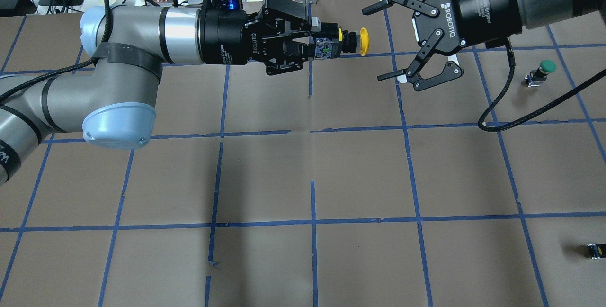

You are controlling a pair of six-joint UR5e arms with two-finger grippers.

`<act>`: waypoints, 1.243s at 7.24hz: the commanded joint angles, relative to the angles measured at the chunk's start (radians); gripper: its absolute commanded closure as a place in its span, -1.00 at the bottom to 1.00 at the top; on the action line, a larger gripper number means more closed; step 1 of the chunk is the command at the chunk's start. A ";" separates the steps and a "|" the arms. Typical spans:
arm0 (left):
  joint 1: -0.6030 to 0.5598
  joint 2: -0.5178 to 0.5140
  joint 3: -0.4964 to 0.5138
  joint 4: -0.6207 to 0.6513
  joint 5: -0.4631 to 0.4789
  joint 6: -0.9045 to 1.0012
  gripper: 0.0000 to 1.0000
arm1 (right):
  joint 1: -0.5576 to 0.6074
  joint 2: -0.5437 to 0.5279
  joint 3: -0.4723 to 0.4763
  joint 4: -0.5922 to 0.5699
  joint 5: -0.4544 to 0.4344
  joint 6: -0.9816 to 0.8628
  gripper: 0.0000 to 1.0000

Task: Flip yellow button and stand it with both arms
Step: 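Bring the open right gripper around the yellow cap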

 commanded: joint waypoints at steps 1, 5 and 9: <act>0.000 -0.005 -0.001 0.012 -0.001 -0.019 0.65 | 0.001 0.016 0.023 -0.060 0.032 0.006 -0.99; 0.000 -0.005 -0.002 0.012 -0.001 -0.019 0.65 | 0.001 0.007 0.060 -0.063 0.034 0.014 -0.84; 0.002 -0.002 -0.002 0.012 -0.001 -0.018 0.64 | 0.001 0.018 0.058 -0.069 0.092 0.031 -0.79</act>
